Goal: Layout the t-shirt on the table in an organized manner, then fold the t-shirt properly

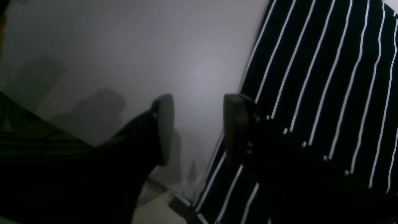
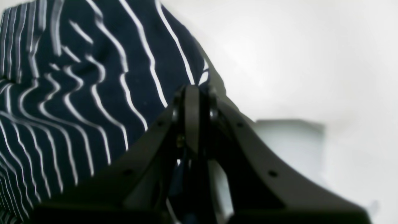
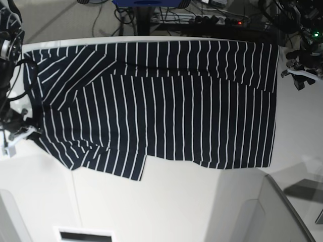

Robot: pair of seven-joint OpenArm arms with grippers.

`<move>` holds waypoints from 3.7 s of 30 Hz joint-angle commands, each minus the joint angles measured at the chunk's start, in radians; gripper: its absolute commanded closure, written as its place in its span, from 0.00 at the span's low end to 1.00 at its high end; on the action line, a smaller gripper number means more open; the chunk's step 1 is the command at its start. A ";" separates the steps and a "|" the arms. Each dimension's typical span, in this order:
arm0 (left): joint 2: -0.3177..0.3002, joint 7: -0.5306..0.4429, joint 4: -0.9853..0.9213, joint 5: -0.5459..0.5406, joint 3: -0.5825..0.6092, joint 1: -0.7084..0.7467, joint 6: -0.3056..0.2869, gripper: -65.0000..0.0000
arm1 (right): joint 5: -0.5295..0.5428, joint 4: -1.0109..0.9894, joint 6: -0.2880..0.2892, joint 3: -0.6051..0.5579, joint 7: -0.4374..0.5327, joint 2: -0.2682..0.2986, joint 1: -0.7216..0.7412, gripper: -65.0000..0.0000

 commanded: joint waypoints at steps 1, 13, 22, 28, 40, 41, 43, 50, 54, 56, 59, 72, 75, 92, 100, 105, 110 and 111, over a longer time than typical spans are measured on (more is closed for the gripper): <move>-0.013 -0.023 0.015 0.001 -0.005 0.001 0.003 0.61 | 0.012 0.066 0.006 0.010 -0.025 0.018 0.003 1.00; -0.008 -0.023 0.015 -0.005 0.303 -0.001 0.003 0.61 | 0.014 0.599 0.006 0.014 -0.329 -0.089 -0.235 1.00; -0.007 -0.026 -0.057 0.001 0.757 -0.111 0.006 0.61 | 0.014 0.833 0.007 0.014 -0.341 -0.143 -0.390 1.00; 0.001 -0.028 -0.157 0.001 0.796 -0.145 0.006 0.61 | 0.014 0.968 0.007 0.066 -0.418 -0.198 -0.467 1.00; -0.016 -0.025 -0.130 0.001 0.662 -0.116 0.006 0.61 | 0.014 1.024 0.007 0.155 -0.597 -0.293 -0.487 0.51; -0.016 -0.025 -0.118 0.001 0.633 -0.108 0.006 0.61 | 0.014 1.048 0.007 0.155 -0.597 -0.293 -0.488 0.45; -0.018 -0.025 -0.091 0.001 0.566 -0.091 0.006 0.61 | 0.014 1.085 0.007 0.155 -0.597 -0.293 -0.482 0.41; -0.048 -0.026 -0.048 -0.004 0.355 -0.030 0.003 0.61 | 0.005 0.826 0.000 0.143 -0.594 -0.201 -0.222 0.41; -0.061 -0.028 -0.048 -0.004 0.268 -0.001 0.001 0.61 | 0.005 0.473 0.000 0.141 -0.528 -0.121 -0.057 0.41; -0.061 -0.028 -0.048 -0.004 0.228 0.005 0.001 0.61 | 0.005 0.335 0.000 0.123 -0.462 -0.089 -0.010 0.41; -0.061 -0.028 -0.048 -0.004 0.187 0.016 0.001 0.61 | 0.006 0.192 0.000 0.054 -0.393 -0.054 0.026 0.41; -0.061 -0.028 -0.055 -0.004 0.157 0.013 0.001 0.61 | 0.008 0.129 0.004 0.019 -0.337 -0.081 0.036 0.41; -0.061 -0.028 -0.055 -0.004 0.157 0.013 0.001 0.61 | 0.008 0.118 0.003 0.019 -0.307 -0.081 0.044 0.41; -0.061 -0.028 -0.063 0.001 0.157 0.010 0.001 0.61 | 0.008 -0.021 0.004 0.017 -0.249 -0.074 0.081 0.99; -0.166 -0.025 -0.244 -0.004 0.167 -0.134 0.001 0.60 | 0.012 0.232 0.006 0.023 -0.353 -0.081 0.027 0.99; -0.225 -0.028 -0.379 -0.001 0.170 -0.260 -0.016 0.60 | 0.012 0.396 0.006 0.025 -0.426 -0.108 -0.021 0.99; -0.323 -0.028 -0.635 0.002 0.314 -0.429 -0.095 0.49 | 0.012 0.537 0.006 0.019 -0.473 -0.121 -0.073 0.99; -0.335 -0.030 -0.683 0.002 0.339 -0.458 -0.095 0.42 | 0.012 0.559 0.006 0.019 -0.476 -0.132 -0.080 0.99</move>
